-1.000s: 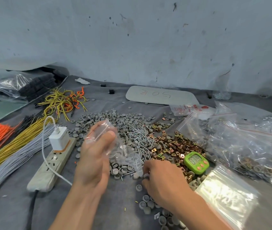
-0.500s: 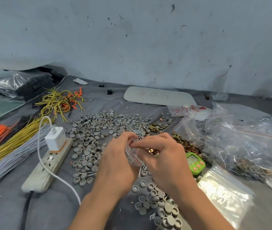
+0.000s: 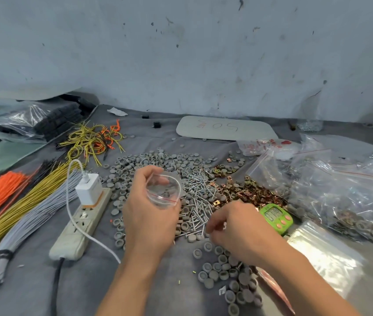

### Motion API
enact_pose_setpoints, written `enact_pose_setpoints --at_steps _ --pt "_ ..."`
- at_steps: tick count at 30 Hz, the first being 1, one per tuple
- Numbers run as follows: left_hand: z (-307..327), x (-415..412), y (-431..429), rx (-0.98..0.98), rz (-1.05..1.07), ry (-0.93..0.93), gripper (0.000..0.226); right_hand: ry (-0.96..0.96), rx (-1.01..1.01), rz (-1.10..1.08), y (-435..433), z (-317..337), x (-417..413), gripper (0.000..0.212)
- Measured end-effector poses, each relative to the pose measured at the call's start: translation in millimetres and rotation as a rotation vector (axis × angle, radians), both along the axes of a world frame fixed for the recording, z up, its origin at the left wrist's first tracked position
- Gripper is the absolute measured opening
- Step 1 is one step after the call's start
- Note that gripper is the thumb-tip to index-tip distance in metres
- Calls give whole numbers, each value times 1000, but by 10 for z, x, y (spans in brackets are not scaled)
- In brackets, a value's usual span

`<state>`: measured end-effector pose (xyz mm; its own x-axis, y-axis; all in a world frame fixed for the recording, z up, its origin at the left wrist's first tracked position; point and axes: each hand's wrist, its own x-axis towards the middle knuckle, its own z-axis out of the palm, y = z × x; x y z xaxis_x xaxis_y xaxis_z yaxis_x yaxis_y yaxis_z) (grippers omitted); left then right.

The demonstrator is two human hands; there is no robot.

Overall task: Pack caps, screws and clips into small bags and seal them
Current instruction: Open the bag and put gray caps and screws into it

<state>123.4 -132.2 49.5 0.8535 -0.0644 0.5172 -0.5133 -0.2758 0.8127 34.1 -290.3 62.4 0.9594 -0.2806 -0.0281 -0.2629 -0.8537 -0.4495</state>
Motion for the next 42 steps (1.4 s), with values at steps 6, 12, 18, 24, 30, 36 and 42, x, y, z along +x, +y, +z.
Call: enact_pose_setpoints --at_steps 6,12,18,24,30,36,42 --pt "-23 -32 -102 501 85 -214 64 123 -229 47 130 -120 -9 11" --pt "-157 10 -173 751 -99 -71 81 118 -374 -14 254 -179 51 10" --pt "-190 17 -201 759 -110 -136 72 -72 -124 -219 106 -181 52 17" --pt "-204 4 -253 680 -200 -156 66 -365 408 -233 51 -111 140 17" --pt "-163 -29 -246 581 -205 -152 54 -391 473 -187 108 -88 199 23" --pt "-148 11 -96 454 -70 -138 67 -296 201 -281 -98 -41 104 9" --pt "-100 -46 -76 398 -28 -151 73 46 -221 -128 89 -180 104 11"
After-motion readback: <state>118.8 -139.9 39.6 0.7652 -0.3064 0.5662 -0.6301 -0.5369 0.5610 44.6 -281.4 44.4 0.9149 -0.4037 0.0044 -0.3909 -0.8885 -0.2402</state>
